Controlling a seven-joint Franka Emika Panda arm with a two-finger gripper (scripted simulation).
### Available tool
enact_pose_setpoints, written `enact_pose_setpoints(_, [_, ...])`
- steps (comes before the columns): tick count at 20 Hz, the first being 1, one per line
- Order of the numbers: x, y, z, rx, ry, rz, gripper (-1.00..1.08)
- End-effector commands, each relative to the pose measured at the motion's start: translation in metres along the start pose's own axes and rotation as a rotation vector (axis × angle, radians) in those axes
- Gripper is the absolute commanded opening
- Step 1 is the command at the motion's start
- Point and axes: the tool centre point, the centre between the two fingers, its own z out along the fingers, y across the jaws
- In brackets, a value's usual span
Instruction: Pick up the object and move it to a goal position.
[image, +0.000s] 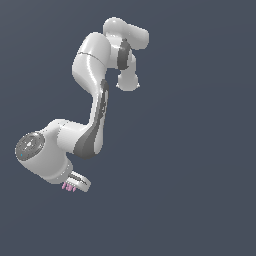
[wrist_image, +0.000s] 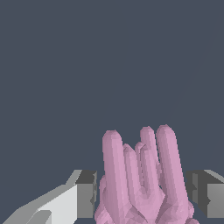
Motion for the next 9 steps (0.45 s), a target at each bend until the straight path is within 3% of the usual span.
enact_pose_setpoints(1, [0.0025, 0.0015, -0.0004, 0.000, 0.000, 0.000, -1.00])
enact_pose_setpoints(9, [0.0052, 0.0038, -0.0005, 0.000, 0.000, 0.000, -1.00])
